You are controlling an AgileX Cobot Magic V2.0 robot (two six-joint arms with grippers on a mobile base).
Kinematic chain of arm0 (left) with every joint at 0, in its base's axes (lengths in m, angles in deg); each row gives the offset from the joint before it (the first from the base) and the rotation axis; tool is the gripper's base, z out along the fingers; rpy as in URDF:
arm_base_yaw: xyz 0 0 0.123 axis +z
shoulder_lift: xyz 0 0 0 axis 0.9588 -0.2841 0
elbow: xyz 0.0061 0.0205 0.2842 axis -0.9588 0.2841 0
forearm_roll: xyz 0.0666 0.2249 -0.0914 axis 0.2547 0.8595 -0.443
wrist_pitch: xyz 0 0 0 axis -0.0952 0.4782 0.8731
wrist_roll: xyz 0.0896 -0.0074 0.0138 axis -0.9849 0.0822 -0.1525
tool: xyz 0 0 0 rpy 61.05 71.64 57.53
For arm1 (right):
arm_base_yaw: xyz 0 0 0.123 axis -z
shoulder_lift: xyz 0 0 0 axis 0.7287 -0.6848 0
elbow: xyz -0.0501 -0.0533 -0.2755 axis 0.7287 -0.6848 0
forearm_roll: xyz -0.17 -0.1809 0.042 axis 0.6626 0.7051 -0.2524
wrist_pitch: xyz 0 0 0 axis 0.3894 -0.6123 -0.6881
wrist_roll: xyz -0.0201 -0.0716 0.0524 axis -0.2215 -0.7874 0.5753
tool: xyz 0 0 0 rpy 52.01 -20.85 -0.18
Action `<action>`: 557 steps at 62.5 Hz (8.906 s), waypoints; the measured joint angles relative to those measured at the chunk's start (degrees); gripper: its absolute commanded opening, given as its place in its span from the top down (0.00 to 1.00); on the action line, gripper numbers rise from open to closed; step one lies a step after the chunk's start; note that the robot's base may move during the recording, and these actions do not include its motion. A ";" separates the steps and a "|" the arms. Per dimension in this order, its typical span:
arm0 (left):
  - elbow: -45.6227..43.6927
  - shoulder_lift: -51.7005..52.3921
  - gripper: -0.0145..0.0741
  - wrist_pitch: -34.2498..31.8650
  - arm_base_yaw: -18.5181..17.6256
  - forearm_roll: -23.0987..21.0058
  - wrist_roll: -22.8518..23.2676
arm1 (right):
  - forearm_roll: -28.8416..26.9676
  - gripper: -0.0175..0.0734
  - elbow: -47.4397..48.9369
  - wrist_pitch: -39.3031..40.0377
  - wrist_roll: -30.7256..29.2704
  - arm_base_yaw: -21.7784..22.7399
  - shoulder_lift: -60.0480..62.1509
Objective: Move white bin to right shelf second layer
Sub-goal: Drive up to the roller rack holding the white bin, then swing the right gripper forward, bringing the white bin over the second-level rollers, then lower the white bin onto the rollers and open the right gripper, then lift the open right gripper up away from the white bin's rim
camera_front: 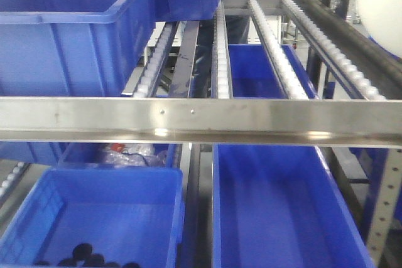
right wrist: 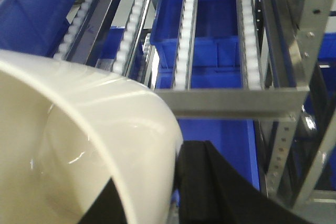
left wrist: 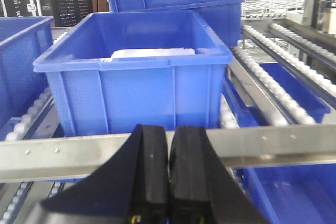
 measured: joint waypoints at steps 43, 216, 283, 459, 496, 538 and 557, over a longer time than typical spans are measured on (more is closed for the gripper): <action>0.00 0.00 0.74 0.00 0.00 0.00 0.00 | 0.00 0.75 0.00 0.00 0.00 0.00 0.00; 0.00 0.00 0.74 0.00 0.00 0.00 0.00 | -0.23 0.75 8.47 1.02 0.00 -0.34 -30.40; 0.00 0.00 0.74 0.00 0.00 0.00 0.00 | -2.16 0.75 10.83 -3.21 -0.18 -5.57 -43.34; 0.00 0.00 0.74 0.00 0.00 0.00 0.00 | 0.62 0.27 9.19 3.78 -0.32 -5.57 -47.73; 0.00 0.00 0.74 0.00 0.00 0.00 0.00 | 0.62 0.28 9.06 3.42 -0.32 -5.57 -33.41; 0.00 0.00 0.74 0.00 0.00 0.00 0.00 | 0.62 0.75 -2.45 6.62 -0.32 -5.01 -1.51; 0.00 0.00 0.74 0.00 0.00 0.00 0.00 | 0.62 0.75 -5.00 7.91 -0.32 -5.01 1.13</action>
